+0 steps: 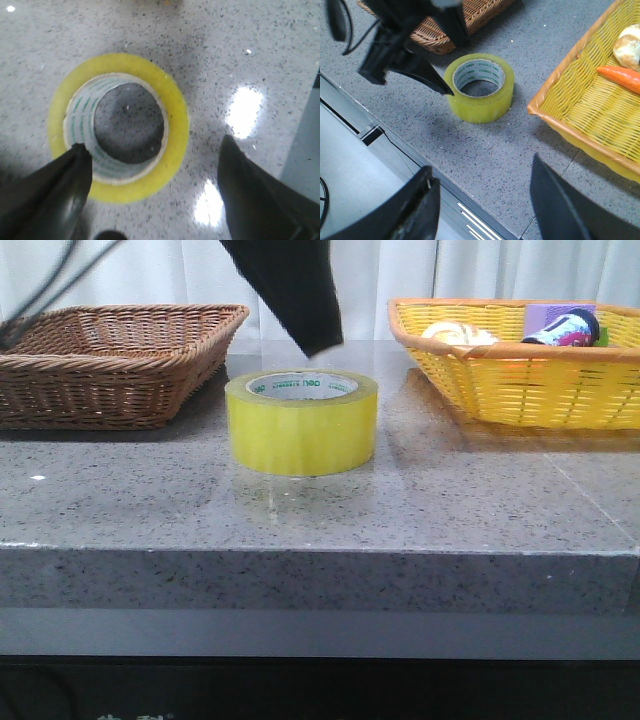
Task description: Transfer tape with both arms
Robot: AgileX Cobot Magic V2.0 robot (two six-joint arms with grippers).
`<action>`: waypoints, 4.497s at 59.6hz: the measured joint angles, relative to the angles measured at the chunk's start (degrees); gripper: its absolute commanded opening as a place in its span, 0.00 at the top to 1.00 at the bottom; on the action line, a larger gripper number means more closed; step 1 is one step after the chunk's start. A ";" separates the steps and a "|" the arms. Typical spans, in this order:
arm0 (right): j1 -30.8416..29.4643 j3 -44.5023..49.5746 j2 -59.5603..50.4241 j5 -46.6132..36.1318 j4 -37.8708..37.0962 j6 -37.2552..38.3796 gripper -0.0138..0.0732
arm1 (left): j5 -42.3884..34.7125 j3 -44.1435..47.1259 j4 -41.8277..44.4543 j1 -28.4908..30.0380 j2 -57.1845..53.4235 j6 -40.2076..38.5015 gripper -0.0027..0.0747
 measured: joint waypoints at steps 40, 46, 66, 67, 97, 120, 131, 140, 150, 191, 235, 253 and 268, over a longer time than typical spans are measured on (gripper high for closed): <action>0.00 0.00 0.00 0.10 0.00 0.00 0.34 | -3.34 -0.94 -4.23 2.36 11.56 1.09 0.37; 0.00 0.00 0.00 0.10 0.00 0.00 0.34 | -2.21 -0.94 -7.00 3.51 11.87 1.09 0.52; 0.00 0.00 0.00 0.10 0.00 0.00 0.34 | -1.37 -1.21 -8.86 4.16 12.05 1.20 0.72; 0.00 0.00 0.00 0.10 0.00 0.00 0.34 | -1.24 -1.33 -8.86 4.16 12.05 1.20 0.72; 0.00 0.00 0.00 0.10 0.00 0.00 0.34 | 2.49 -21.01 -4.93 4.49 12.05 -5.94 0.72; 0.00 0.00 0.00 0.10 0.00 0.00 0.34 | 3.13 -28.93 0.52 13.03 12.05 -19.25 0.72; 0.00 0.00 0.00 0.10 0.00 0.00 0.34 | 3.26 -29.06 1.30 19.85 12.99 -21.89 0.72; 0.00 0.00 0.00 0.10 0.00 0.00 0.34 | 3.26 -29.06 1.41 23.89 15.35 -22.46 0.72; 0.00 0.00 0.00 0.10 0.00 0.00 0.34 | 3.26 -29.06 1.45 25.85 18.75 -22.90 0.72; 0.00 0.00 0.00 0.10 0.00 0.00 0.34 | 2.46 -29.16 1.25 25.83 20.77 -24.18 0.42; 0.00 0.00 0.00 0.12 0.00 0.00 0.34 | 2.67 -9.65 -4.60 19.32 -15.71 -27.50 0.42; 0.00 0.00 0.00 0.12 0.00 0.00 0.34 | 0.79 16.44 -4.83 14.59 -33.24 -27.86 0.42; 0.00 0.00 0.00 0.22 0.00 0.00 0.34 | -9.48 36.19 -4.83 14.59 -47.59 -28.82 0.42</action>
